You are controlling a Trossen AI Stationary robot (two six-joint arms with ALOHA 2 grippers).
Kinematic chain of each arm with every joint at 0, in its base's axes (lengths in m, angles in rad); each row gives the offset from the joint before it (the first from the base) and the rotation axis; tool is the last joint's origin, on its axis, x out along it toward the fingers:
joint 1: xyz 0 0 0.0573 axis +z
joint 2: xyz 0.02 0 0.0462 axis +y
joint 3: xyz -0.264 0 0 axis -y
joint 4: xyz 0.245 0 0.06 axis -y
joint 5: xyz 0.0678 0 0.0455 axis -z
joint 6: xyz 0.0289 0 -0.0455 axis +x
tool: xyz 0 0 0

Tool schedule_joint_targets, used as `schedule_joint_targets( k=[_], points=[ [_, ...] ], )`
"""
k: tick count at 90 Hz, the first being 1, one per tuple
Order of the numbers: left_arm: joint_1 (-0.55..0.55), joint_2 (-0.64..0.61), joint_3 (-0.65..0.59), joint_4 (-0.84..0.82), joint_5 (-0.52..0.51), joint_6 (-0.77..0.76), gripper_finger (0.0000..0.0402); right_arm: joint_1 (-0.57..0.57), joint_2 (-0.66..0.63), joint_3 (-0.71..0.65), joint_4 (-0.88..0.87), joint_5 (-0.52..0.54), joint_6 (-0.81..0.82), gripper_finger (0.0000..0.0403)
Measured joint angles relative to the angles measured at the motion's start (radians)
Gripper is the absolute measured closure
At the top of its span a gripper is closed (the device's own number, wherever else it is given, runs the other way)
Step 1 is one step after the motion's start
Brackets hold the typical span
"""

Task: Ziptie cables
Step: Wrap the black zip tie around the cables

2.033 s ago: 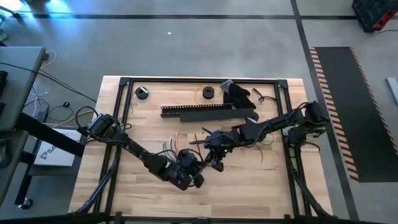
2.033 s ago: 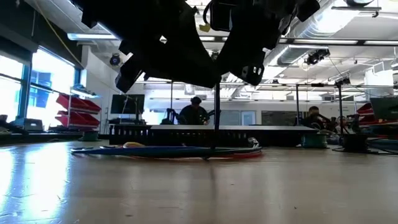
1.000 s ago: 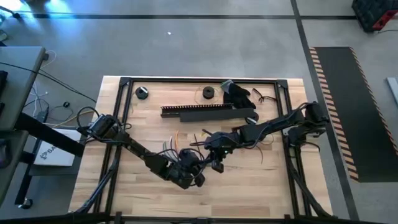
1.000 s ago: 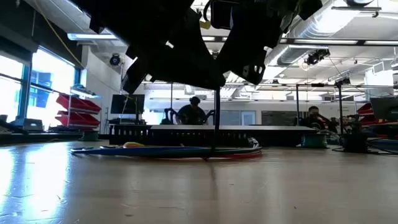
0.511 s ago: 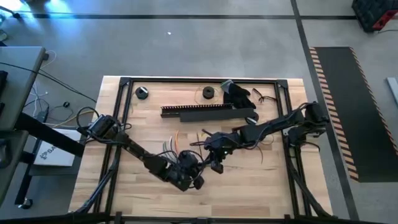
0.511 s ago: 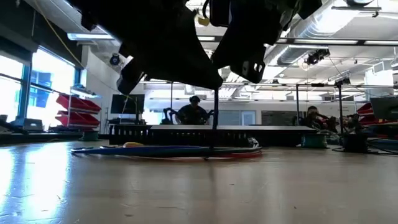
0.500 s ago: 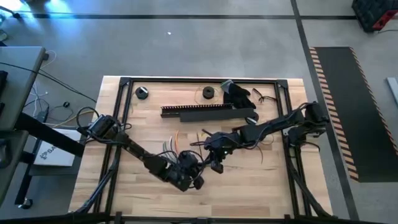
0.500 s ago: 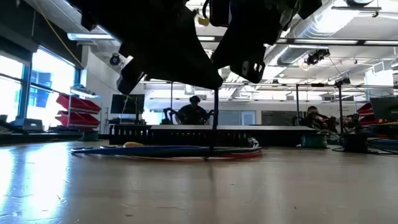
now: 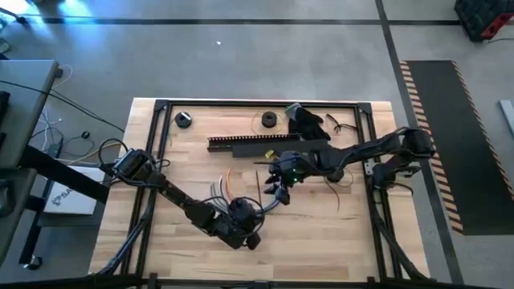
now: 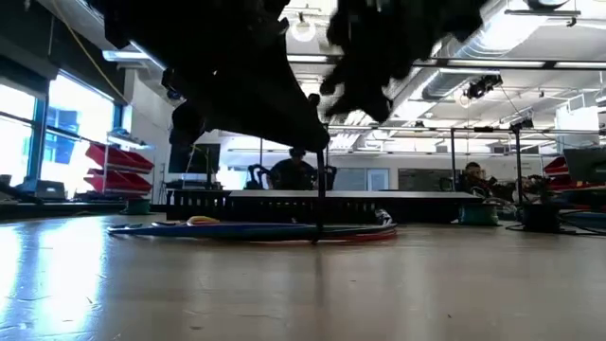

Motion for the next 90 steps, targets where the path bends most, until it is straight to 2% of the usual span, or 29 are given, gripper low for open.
schedule_joint_targets(
  k=[11,21,33,51,76,90],
  points=[
    [0.001,0.000,0.000,0.008,0.033,0.034,0.0401,-0.101,0.042,-0.134,0.233,-0.069,0.037,0.0191],
    [0.005,0.000,0.000,0.007,0.079,0.054,0.0401,-0.173,0.119,-0.173,0.351,-0.100,0.005,0.0174],
    [0.012,0.000,0.000,0.009,0.152,0.081,0.0401,-0.217,0.239,-0.109,0.355,-0.167,-0.109,0.0152],
    [0.028,0.000,0.000,0.011,0.214,0.114,0.0401,-0.219,0.370,-0.010,0.356,-0.194,-0.199,0.0139],
    [0.033,0.000,0.000,0.010,0.218,0.116,0.0401,-0.171,0.396,0.007,0.373,-0.195,-0.282,0.0153],
    [0.033,0.000,0.000,0.010,0.218,0.117,0.0401,-0.156,0.413,0.006,0.422,-0.166,-0.269,0.0165]
  ],
)
